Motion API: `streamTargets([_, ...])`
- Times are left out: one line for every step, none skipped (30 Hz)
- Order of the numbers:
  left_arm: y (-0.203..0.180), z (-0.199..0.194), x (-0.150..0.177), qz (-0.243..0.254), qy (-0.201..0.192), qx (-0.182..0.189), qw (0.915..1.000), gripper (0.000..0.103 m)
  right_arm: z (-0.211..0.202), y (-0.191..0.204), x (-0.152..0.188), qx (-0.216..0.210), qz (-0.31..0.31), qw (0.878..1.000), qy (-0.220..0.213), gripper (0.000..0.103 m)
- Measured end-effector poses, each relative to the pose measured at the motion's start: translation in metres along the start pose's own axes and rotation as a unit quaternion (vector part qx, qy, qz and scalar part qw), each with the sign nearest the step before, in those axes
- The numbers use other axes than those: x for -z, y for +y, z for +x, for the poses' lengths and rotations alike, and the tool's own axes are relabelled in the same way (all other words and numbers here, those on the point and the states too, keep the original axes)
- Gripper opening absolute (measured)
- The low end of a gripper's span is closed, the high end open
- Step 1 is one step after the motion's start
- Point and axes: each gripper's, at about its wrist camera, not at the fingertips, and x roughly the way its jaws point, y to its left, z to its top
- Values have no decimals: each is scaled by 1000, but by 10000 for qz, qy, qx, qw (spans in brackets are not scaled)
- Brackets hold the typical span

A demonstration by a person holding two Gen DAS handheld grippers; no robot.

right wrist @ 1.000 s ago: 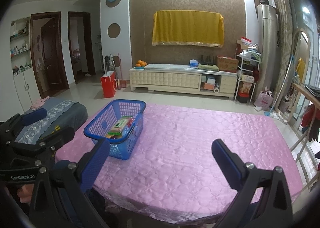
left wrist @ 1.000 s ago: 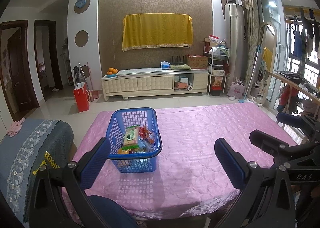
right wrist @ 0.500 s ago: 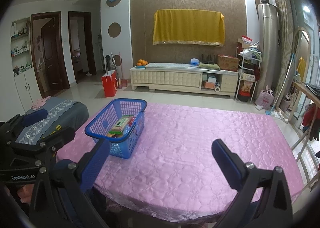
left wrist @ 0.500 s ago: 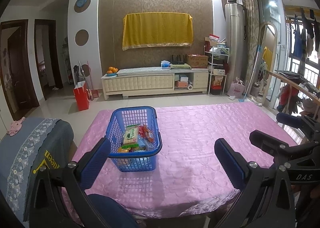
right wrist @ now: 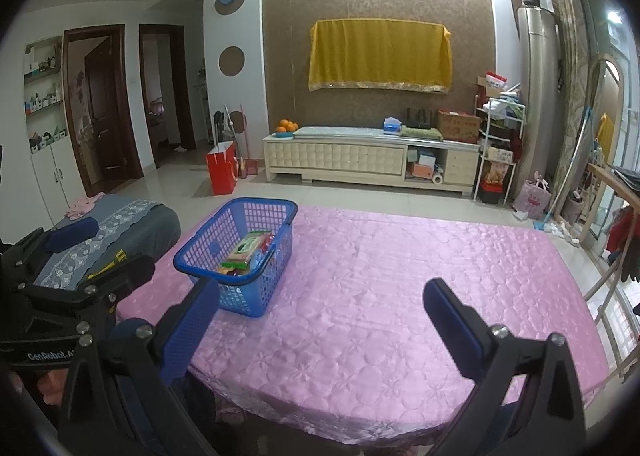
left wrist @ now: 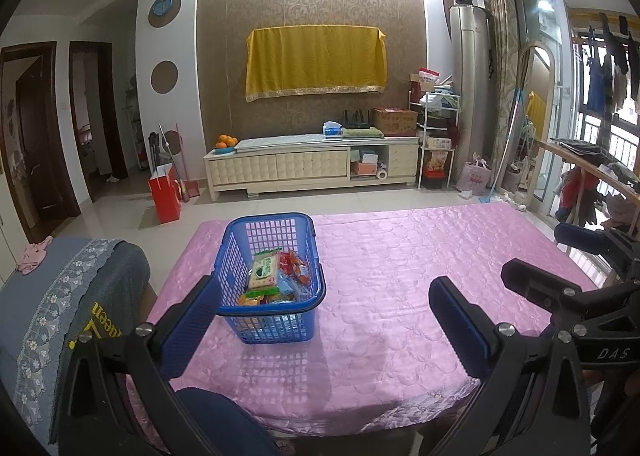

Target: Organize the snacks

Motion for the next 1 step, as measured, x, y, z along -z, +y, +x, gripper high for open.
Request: streamTargets([0, 0, 0, -4, 7, 7, 10000, 103, 0, 0, 0, 0, 1, 10000, 4, 103])
